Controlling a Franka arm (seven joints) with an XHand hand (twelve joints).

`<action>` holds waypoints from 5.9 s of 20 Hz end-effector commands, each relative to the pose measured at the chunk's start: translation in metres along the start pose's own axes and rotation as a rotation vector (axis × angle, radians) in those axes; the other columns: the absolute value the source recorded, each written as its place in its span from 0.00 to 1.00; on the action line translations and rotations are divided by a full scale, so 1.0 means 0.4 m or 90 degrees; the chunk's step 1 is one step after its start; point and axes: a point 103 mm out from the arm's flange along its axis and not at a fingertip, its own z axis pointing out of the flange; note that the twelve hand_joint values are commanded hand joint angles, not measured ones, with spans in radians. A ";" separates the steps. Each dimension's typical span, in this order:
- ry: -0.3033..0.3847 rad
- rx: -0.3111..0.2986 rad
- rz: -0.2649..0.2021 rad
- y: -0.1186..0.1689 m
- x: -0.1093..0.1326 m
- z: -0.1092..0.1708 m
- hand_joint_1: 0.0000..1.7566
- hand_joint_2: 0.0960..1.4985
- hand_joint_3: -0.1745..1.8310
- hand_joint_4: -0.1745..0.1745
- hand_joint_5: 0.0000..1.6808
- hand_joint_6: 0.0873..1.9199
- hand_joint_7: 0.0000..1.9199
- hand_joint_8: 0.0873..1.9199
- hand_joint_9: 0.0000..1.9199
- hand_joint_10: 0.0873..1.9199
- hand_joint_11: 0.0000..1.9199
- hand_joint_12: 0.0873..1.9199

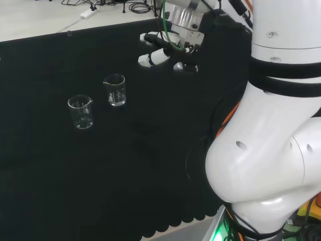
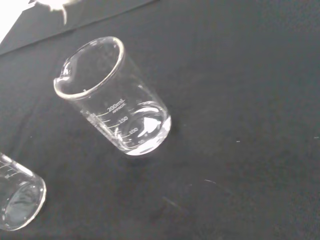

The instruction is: Pick up the beaker on the right.

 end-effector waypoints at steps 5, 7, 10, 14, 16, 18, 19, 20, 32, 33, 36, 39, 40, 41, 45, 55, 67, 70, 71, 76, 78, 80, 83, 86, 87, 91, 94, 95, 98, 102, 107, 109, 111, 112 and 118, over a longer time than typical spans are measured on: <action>0.060 0.025 -0.055 0.067 0.043 0.122 0.39 0.38 0.39 0.37 0.14 0.00 0.07 0.25 0.12 0.30 0.00 0.48; 0.070 0.031 -0.064 0.064 0.036 0.135 0.40 0.38 0.39 0.37 0.14 0.00 0.08 0.25 0.12 0.30 0.00 0.49; 0.096 0.021 -0.084 0.061 0.034 0.154 0.40 0.37 0.39 0.37 0.14 0.00 0.08 0.26 0.13 0.31 0.00 0.49; 0.103 0.034 -0.101 0.066 0.045 0.187 0.41 0.36 0.39 0.37 0.15 0.00 0.08 0.26 0.13 0.31 0.00 0.49; 0.106 0.043 -0.109 0.071 0.051 0.205 0.41 0.36 0.39 0.36 0.14 0.00 0.08 0.26 0.14 0.31 0.00 0.49; 0.111 0.049 -0.116 0.076 0.056 0.220 0.41 0.36 0.39 0.36 0.14 0.00 0.08 0.26 0.14 0.30 0.00 0.49; 0.113 0.051 -0.118 0.079 0.058 0.227 0.41 0.36 0.39 0.36 0.14 0.00 0.08 0.26 0.14 0.30 0.00 0.49; 0.117 0.053 -0.121 0.083 0.062 0.236 0.41 0.35 0.39 0.36 0.14 0.00 0.08 0.26 0.14 0.30 0.00 0.49; 0.146 0.058 -0.138 0.128 0.075 0.307 0.43 0.34 0.40 0.36 0.14 0.00 0.08 0.26 0.14 0.30 0.00 0.50; 0.150 0.055 -0.139 0.131 0.074 0.309 0.43 0.34 0.40 0.36 0.14 0.00 0.08 0.26 0.14 0.30 0.00 0.50; 0.163 0.065 -0.145 0.143 0.074 0.321 0.44 0.34 0.40 0.35 0.13 0.00 0.08 0.26 0.13 0.30 0.00 0.51; 0.170 0.064 -0.151 0.150 0.077 0.334 0.45 0.33 0.40 0.35 0.13 0.00 0.07 0.26 0.13 0.29 0.00 0.51; 0.174 0.064 -0.151 0.154 0.077 0.340 0.45 0.33 0.40 0.35 0.13 0.00 0.07 0.26 0.13 0.29 0.00 0.51; 0.176 0.064 -0.152 0.156 0.077 0.345 0.45 0.33 0.40 0.35 0.13 0.00 0.07 0.26 0.13 0.29 0.00 0.51; 0.188 0.061 -0.153 0.163 0.075 0.357 0.46 0.32 0.40 0.35 0.13 0.00 0.08 0.27 0.13 0.29 0.00 0.51; 0.218 0.070 -0.161 0.180 0.086 0.393 0.49 0.32 0.41 0.38 0.15 0.00 0.09 0.27 0.13 0.29 0.00 0.53; 0.254 0.027 -0.157 0.192 0.063 0.381 0.50 0.33 0.41 0.40 0.16 0.00 0.10 0.27 0.14 0.29 0.00 0.53; 0.253 0.030 -0.159 0.194 0.065 0.383 0.50 0.33 0.41 0.40 0.16 0.00 0.10 0.27 0.14 0.29 0.00 0.54; 0.254 0.031 -0.160 0.195 0.063 0.381 0.50 0.33 0.41 0.40 0.16 0.00 0.10 0.27 0.14 0.29 0.00 0.54; 0.254 0.035 -0.162 0.203 0.073 0.391 0.50 0.32 0.41 0.40 0.16 0.00 0.10 0.26 0.14 0.29 0.00 0.54; 0.259 0.036 -0.164 0.204 0.073 0.390 0.50 0.32 0.41 0.40 0.16 0.00 0.11 0.26 0.14 0.29 0.00 0.54; 0.257 0.038 -0.163 0.208 0.078 0.397 0.50 0.32 0.41 0.40 0.17 0.00 0.11 0.26 0.15 0.29 0.00 0.54; 0.265 0.037 -0.163 0.211 0.077 0.396 0.51 0.33 0.42 0.41 0.17 0.00 0.11 0.26 0.15 0.29 0.00 0.54; 0.271 0.038 -0.167 0.217 0.078 0.395 0.51 0.33 0.42 0.41 0.18 0.00 0.11 0.26 0.15 0.29 0.00 0.54; 0.274 0.038 -0.171 0.219 0.081 0.397 0.51 0.33 0.42 0.41 0.18 0.00 0.12 0.26 0.15 0.29 0.00 0.54; 0.295 0.034 -0.181 0.223 0.091 0.401 0.51 0.32 0.42 0.41 0.19 0.00 0.12 0.26 0.16 0.29 0.00 0.54; 0.301 0.030 -0.192 0.223 0.101 0.399 0.51 0.32 0.42 0.41 0.19 0.00 0.12 0.26 0.16 0.29 0.00 0.54; 0.303 0.031 -0.196 0.223 0.104 0.397 0.51 0.32 0.42 0.41 0.19 0.00 0.12 0.26 0.16 0.28 0.00 0.54; 0.302 0.037 -0.204 0.223 0.112 0.398 0.51 0.31 0.42 0.41 0.19 0.00 0.12 0.26 0.16 0.28 0.00 0.54; 0.297 0.042 -0.204 0.223 0.112 0.401 0.51 0.31 0.42 0.41 0.19 0.00 0.13 0.26 0.16 0.28 0.00 0.54; 0.297 0.042 -0.194 0.224 0.105 0.405 0.52 0.30 0.42 0.42 0.22 0.00 0.14 0.26 0.17 0.28 0.00 0.54; 0.297 0.038 -0.189 0.225 0.103 0.406 0.52 0.30 0.42 0.42 0.23 0.00 0.15 0.26 0.17 0.28 0.00 0.54; 0.300 0.036 -0.187 0.227 0.103 0.407 0.52 0.31 0.42 0.42 0.25 0.00 0.15 0.26 0.17 0.28 0.00 0.54; 0.305 0.033 -0.187 0.229 0.104 0.409 0.52 0.31 0.42 0.42 0.26 0.00 0.16 0.26 0.18 0.28 0.00 0.55; 0.323 -0.020 -0.169 0.236 0.117 0.400 0.55 0.36 0.40 0.53 0.41 0.31 0.29 0.25 0.29 0.25 0.02 0.64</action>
